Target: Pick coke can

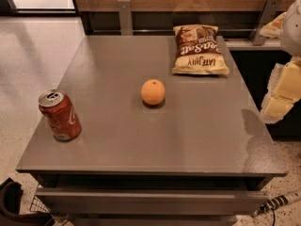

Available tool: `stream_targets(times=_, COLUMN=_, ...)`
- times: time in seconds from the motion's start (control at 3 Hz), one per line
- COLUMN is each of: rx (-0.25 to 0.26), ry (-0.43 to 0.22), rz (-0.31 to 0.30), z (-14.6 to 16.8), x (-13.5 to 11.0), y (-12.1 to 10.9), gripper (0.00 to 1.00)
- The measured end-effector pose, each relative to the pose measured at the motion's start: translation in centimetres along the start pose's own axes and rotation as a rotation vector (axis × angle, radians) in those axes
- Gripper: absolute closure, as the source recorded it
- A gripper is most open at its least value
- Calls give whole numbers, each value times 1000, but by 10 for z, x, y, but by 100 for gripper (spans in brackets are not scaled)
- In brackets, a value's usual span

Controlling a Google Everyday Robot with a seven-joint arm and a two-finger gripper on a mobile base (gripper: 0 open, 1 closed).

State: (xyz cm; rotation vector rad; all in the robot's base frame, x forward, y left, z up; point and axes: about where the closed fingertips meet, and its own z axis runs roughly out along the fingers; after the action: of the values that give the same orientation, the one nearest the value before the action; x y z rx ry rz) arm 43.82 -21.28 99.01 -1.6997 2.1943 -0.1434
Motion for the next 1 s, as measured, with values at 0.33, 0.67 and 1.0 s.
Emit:
stream_targets(times=0.33, rx=0, ry=0, rz=0, z=0, x=0, y=0, gripper=0)
stream_targets(times=0.67, rx=-4, ry=-80, rz=5, z=6, x=-7, y=2, gripper=0)
stream_targets(times=1.0, rx=-8, ry=-374, rz=6, z=53, x=-31, y=11, gripper=0)
